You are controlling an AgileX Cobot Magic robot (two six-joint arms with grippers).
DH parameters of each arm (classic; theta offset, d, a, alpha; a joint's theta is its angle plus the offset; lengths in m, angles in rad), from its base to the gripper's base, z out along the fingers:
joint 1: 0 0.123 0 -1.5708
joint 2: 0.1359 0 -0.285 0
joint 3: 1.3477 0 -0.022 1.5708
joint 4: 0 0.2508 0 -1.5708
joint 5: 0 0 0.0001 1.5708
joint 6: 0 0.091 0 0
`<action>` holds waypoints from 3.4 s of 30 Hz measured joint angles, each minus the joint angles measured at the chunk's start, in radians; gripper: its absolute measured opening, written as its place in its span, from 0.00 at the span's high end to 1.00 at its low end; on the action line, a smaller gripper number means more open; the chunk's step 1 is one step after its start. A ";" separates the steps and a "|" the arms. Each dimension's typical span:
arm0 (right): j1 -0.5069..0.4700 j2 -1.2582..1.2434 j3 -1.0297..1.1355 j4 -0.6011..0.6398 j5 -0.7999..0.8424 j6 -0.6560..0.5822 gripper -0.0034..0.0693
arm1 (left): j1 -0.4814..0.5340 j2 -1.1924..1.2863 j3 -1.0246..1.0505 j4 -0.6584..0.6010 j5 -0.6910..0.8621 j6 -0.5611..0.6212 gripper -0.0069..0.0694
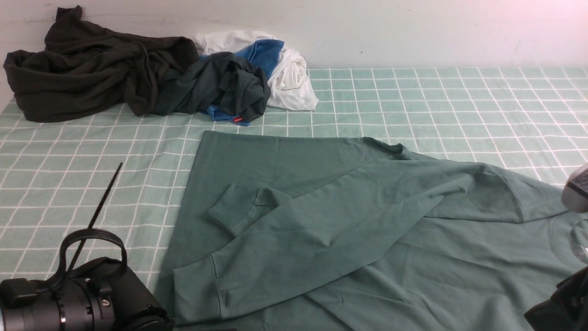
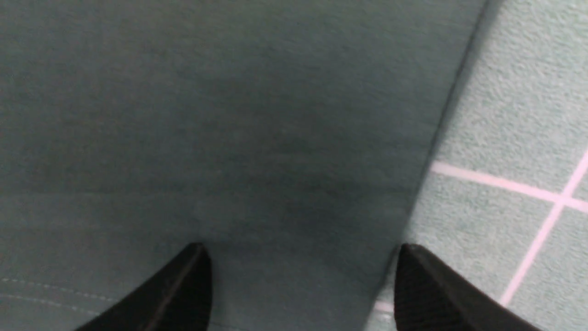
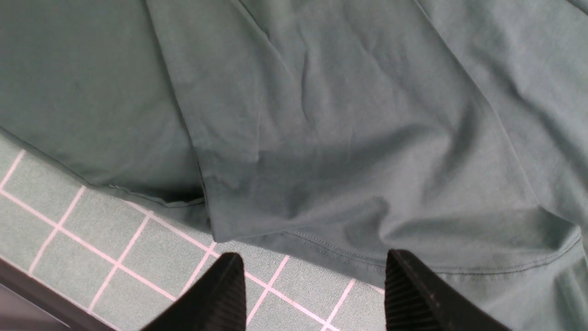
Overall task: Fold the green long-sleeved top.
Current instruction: Use both arms simultaneously to clamp the lower edge of the clothing fabric, then use both arms to drag the lower edge of the fabric forward and fold it over the upper edge
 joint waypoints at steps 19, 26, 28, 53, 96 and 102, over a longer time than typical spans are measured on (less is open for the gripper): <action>0.000 0.000 0.000 0.007 0.000 -0.016 0.42 | -0.004 0.029 -0.097 0.051 0.103 -0.092 0.79; 0.001 0.004 0.000 0.008 0.000 -0.117 0.42 | -0.004 0.078 -0.099 0.051 0.110 -0.152 0.89; 0.001 0.021 0.000 0.010 0.000 -0.176 0.42 | -0.004 0.076 -0.101 0.052 0.133 -0.197 0.90; 0.001 0.400 0.294 -0.171 -0.239 -0.593 0.34 | -0.004 -0.144 -0.100 0.069 0.283 -0.269 0.90; -0.293 0.524 -0.184 -0.198 -0.403 -0.749 0.95 | 0.362 0.009 -0.693 0.151 0.292 -0.170 0.89; -0.383 0.725 -0.392 -0.115 -0.429 -0.805 0.95 | 0.436 0.318 -1.064 0.165 0.256 -0.119 0.89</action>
